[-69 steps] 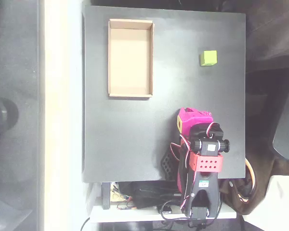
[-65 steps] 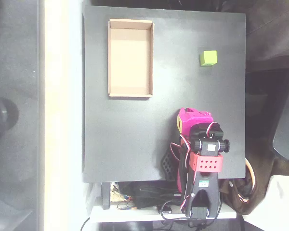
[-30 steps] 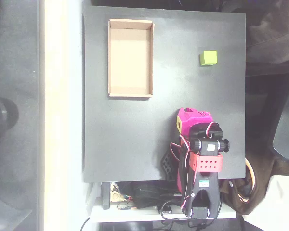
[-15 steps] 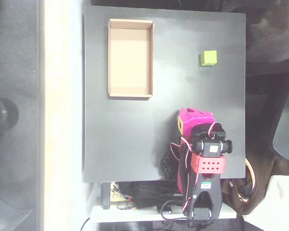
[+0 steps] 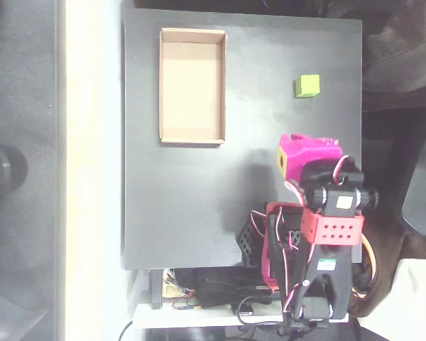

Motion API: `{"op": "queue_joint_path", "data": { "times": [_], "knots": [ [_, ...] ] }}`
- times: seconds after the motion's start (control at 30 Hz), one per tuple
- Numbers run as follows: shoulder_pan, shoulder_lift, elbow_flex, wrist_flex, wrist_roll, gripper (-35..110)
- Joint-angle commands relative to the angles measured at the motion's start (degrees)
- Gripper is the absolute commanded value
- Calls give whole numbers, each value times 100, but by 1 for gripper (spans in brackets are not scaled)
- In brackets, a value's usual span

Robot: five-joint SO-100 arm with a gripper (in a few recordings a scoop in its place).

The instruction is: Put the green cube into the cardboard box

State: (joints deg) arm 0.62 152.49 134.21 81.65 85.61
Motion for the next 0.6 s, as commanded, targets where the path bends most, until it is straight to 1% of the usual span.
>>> {"op": "queue_joint_path", "data": {
  "times": [0.0, 0.27, 0.43, 0.57],
  "knots": [
    [105, -615, -1090, 70, 62, 4],
    [105, -2013, -3023, 53, 26, 4],
    [132, -2663, -3762, 44, 9, 4],
    [448, -3076, -4184, 44, 9, 4]
  ]
}}
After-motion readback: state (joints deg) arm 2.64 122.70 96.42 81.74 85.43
